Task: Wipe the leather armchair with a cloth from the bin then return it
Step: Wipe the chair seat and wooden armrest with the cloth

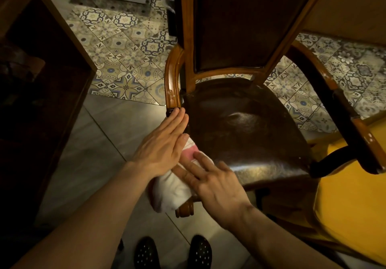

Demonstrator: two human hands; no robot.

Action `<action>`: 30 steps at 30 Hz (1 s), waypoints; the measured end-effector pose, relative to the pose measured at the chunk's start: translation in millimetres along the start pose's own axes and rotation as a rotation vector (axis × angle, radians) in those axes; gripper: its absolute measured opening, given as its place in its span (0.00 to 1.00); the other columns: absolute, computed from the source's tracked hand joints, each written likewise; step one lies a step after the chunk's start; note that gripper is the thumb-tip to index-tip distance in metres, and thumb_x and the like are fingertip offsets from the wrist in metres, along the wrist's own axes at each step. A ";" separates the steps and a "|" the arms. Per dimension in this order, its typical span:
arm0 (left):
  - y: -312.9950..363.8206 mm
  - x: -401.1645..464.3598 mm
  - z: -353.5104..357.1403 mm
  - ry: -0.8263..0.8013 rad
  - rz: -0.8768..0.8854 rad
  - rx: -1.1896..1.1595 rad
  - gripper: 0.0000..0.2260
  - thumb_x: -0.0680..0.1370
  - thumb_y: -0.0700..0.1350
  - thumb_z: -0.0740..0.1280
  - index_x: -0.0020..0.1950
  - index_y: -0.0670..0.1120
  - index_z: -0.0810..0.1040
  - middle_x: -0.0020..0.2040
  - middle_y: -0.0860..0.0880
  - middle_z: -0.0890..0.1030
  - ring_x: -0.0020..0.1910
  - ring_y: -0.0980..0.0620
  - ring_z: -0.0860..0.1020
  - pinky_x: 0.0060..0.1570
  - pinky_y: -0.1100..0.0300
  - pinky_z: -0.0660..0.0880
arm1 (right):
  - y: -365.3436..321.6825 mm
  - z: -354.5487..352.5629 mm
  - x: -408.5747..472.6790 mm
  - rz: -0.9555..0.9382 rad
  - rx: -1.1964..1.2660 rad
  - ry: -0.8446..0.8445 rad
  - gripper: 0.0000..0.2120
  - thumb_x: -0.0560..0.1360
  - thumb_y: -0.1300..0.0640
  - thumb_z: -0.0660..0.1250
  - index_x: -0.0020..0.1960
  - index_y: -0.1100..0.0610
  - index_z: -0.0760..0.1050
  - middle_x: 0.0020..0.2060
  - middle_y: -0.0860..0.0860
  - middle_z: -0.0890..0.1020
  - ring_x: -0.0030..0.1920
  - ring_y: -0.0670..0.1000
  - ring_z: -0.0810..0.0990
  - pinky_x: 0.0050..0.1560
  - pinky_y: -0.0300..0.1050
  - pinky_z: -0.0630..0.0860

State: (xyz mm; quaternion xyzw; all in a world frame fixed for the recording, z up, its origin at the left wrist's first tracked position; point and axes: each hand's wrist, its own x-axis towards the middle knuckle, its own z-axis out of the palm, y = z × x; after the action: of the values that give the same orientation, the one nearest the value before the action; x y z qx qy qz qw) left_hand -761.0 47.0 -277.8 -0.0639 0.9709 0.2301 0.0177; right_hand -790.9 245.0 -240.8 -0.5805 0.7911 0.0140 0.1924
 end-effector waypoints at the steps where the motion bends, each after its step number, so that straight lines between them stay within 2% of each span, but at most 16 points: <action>1: -0.3 0.4 0.1 0.003 -0.003 -0.012 0.29 0.83 0.57 0.38 0.81 0.46 0.51 0.82 0.53 0.47 0.80 0.61 0.40 0.78 0.61 0.43 | 2.7 -1.1 5.6 0.013 -0.007 0.005 0.41 0.80 0.49 0.64 0.81 0.44 0.40 0.82 0.49 0.48 0.81 0.60 0.50 0.66 0.61 0.68; 3: -0.8 0.7 -0.6 0.007 -0.001 -0.028 0.29 0.83 0.57 0.39 0.81 0.46 0.52 0.82 0.54 0.48 0.79 0.62 0.40 0.77 0.65 0.40 | 5.3 0.4 11.7 0.023 -0.020 0.003 0.46 0.77 0.46 0.70 0.81 0.45 0.42 0.82 0.50 0.50 0.80 0.59 0.51 0.65 0.60 0.69; 6: -0.7 -0.1 -0.6 0.022 0.000 -0.030 0.28 0.83 0.57 0.40 0.81 0.46 0.53 0.82 0.54 0.49 0.79 0.62 0.41 0.77 0.63 0.43 | 5.9 2.9 11.3 0.012 -0.029 0.013 0.47 0.75 0.46 0.73 0.82 0.46 0.45 0.82 0.51 0.54 0.80 0.60 0.56 0.62 0.59 0.73; 10: -0.6 0.2 0.8 0.019 -0.009 -0.035 0.28 0.83 0.57 0.40 0.81 0.47 0.52 0.82 0.54 0.48 0.79 0.63 0.40 0.77 0.64 0.41 | 11.7 -5.4 13.0 -0.038 -0.055 0.055 0.42 0.74 0.50 0.74 0.81 0.49 0.55 0.79 0.53 0.63 0.75 0.61 0.66 0.53 0.57 0.80; 14: 0.9 -0.9 3.6 0.021 -0.010 -0.013 0.28 0.84 0.58 0.39 0.82 0.48 0.52 0.82 0.54 0.48 0.79 0.63 0.40 0.78 0.61 0.45 | 20.9 -10.7 8.6 -0.095 -0.064 0.053 0.39 0.76 0.53 0.72 0.81 0.50 0.56 0.79 0.53 0.63 0.74 0.60 0.67 0.51 0.57 0.81; 17: 3.9 -0.9 5.1 0.031 -0.026 -0.019 0.28 0.84 0.59 0.39 0.81 0.48 0.50 0.82 0.55 0.47 0.79 0.63 0.39 0.77 0.62 0.42 | 33.3 -14.6 -0.5 -0.083 -0.055 0.037 0.41 0.74 0.54 0.74 0.80 0.49 0.57 0.79 0.52 0.64 0.73 0.59 0.69 0.51 0.54 0.81; 21: 4.2 -2.2 5.3 0.008 -0.061 0.011 0.28 0.82 0.60 0.36 0.81 0.50 0.46 0.82 0.54 0.44 0.78 0.62 0.36 0.76 0.62 0.37 | 65.7 -23.2 -15.3 0.039 -0.015 0.053 0.41 0.76 0.60 0.69 0.81 0.43 0.53 0.80 0.48 0.62 0.73 0.56 0.67 0.52 0.53 0.79; 23: 5.4 -3.5 6.7 0.016 -0.063 0.043 0.28 0.82 0.58 0.37 0.81 0.50 0.45 0.82 0.54 0.43 0.79 0.61 0.36 0.76 0.61 0.37 | 81.9 -34.5 -17.7 0.096 -0.066 0.086 0.39 0.76 0.61 0.68 0.80 0.42 0.56 0.77 0.47 0.66 0.69 0.54 0.71 0.49 0.49 0.79; 26: 10.9 -3.1 9.5 0.031 -0.092 0.032 0.28 0.82 0.58 0.35 0.81 0.51 0.44 0.82 0.55 0.41 0.78 0.61 0.34 0.76 0.62 0.35 | 99.2 -55.9 -10.9 0.112 -0.124 0.112 0.34 0.75 0.55 0.71 0.77 0.42 0.64 0.73 0.47 0.73 0.65 0.55 0.75 0.44 0.48 0.80; 28: 13.5 -1.4 11.7 0.031 -0.106 0.012 0.29 0.82 0.60 0.32 0.81 0.51 0.42 0.81 0.55 0.39 0.78 0.62 0.33 0.75 0.63 0.33 | 112.5 -71.2 -5.7 0.121 -0.149 0.153 0.31 0.76 0.56 0.66 0.77 0.40 0.65 0.73 0.45 0.72 0.66 0.55 0.74 0.45 0.49 0.81; 30: 13.8 -0.2 11.8 0.038 -0.115 -0.001 0.29 0.81 0.61 0.32 0.81 0.50 0.42 0.81 0.55 0.39 0.77 0.62 0.32 0.75 0.63 0.32 | 128.3 -88.5 0.2 0.211 -0.129 0.235 0.31 0.75 0.57 0.62 0.76 0.39 0.65 0.72 0.45 0.72 0.66 0.55 0.73 0.46 0.52 0.81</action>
State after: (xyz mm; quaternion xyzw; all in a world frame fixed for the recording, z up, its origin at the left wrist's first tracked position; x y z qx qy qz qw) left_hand -762.6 64.6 -282.2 -0.1240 0.9657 0.2279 0.0123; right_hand -935.1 264.9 -184.8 -0.5031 0.8621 0.0167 0.0586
